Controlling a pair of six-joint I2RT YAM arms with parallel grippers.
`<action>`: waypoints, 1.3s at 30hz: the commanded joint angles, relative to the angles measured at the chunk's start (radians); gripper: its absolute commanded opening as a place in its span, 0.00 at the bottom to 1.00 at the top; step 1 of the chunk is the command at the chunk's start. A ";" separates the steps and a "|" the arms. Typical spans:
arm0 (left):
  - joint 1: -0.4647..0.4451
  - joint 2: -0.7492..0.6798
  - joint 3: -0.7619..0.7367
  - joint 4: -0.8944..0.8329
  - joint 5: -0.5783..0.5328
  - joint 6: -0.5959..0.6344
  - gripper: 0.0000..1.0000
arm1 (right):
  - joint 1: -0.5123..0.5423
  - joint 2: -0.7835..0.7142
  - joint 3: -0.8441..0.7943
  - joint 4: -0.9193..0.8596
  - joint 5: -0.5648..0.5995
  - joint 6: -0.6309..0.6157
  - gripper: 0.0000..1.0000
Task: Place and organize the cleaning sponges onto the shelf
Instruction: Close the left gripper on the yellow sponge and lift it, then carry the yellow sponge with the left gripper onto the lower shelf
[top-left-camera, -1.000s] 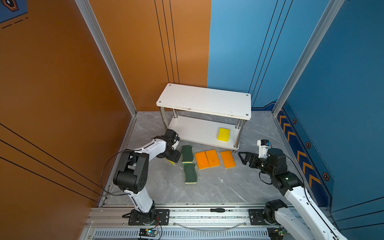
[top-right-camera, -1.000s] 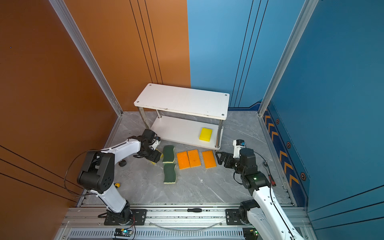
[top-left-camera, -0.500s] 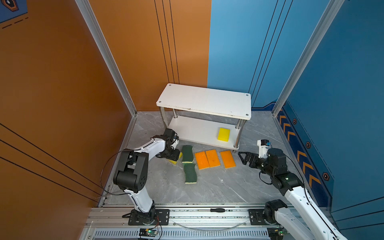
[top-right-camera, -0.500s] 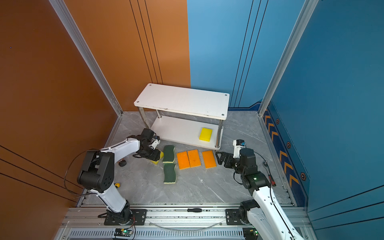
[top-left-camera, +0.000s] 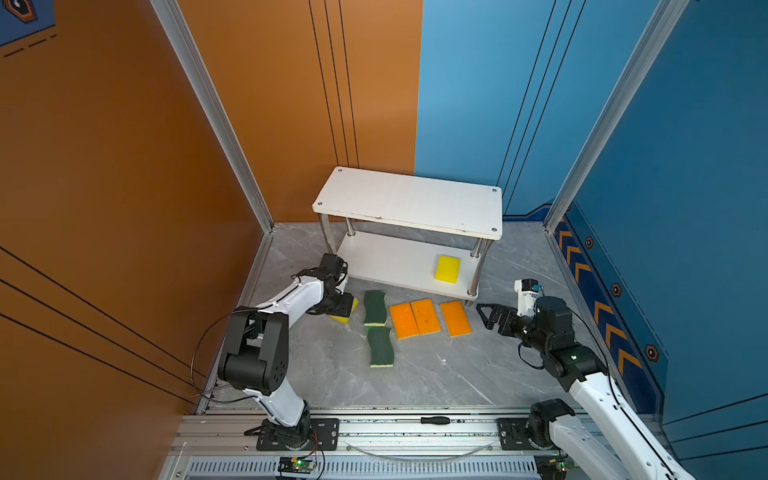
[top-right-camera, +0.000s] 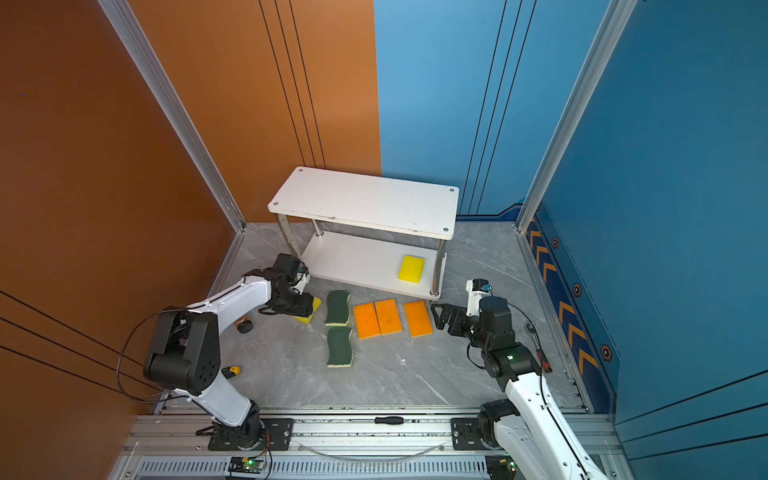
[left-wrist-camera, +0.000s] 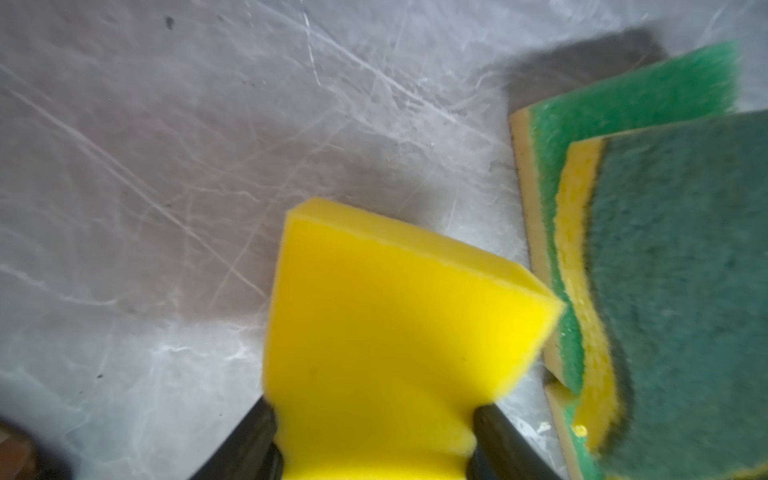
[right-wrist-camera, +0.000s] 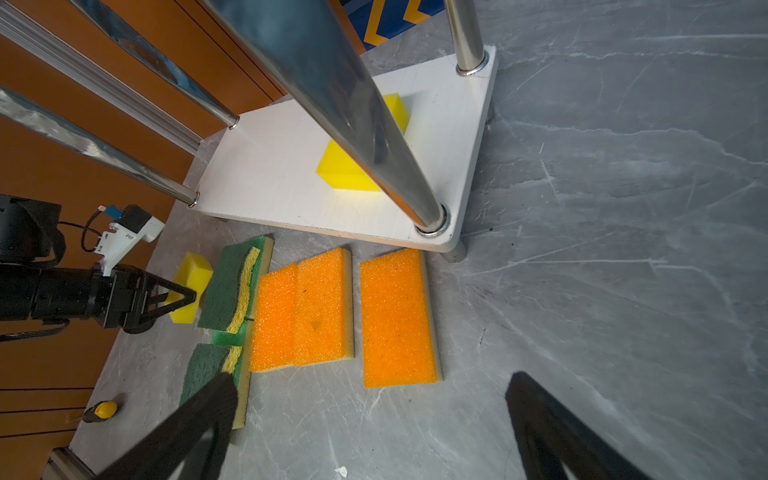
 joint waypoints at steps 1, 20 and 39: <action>0.011 -0.021 0.005 -0.031 -0.020 -0.027 0.60 | -0.005 -0.010 -0.006 0.008 0.009 0.008 1.00; -0.102 -0.199 0.025 0.096 0.094 -0.184 0.57 | -0.005 -0.016 -0.014 0.021 0.005 0.016 1.00; -0.317 -0.098 0.018 0.498 -0.166 -0.469 0.51 | -0.005 -0.069 -0.008 -0.023 0.009 0.002 1.00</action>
